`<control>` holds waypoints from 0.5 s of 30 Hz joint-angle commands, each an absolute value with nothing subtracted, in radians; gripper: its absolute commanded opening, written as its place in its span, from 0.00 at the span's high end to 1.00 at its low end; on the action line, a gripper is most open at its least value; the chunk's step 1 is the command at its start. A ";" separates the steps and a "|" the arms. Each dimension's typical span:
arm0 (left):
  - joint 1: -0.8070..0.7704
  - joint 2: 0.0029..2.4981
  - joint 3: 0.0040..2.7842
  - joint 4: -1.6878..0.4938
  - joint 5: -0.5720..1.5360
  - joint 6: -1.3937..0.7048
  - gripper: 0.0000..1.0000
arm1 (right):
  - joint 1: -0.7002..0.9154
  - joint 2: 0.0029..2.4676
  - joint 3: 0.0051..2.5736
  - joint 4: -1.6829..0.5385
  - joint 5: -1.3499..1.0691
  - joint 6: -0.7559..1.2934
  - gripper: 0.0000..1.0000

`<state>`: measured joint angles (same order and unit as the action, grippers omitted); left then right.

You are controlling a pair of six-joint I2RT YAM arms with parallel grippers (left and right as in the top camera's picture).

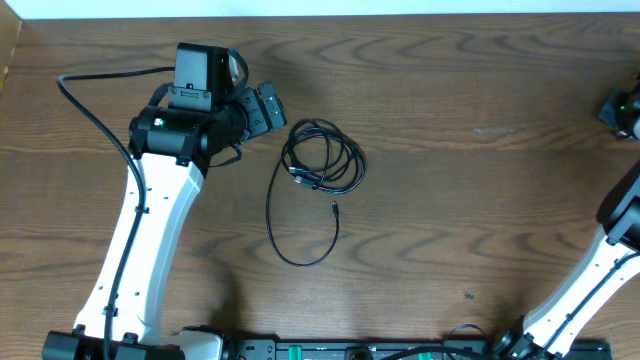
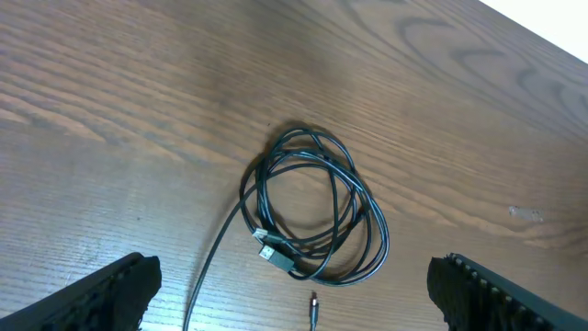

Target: Untangle cables

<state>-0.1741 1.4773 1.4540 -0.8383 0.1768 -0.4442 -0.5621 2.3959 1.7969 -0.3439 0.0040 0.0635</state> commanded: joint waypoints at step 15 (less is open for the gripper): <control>-0.174 1.485 1.463 -0.841 0.167 -0.438 0.02 | -0.533 2.316 2.301 -0.794 -0.139 0.118 0.01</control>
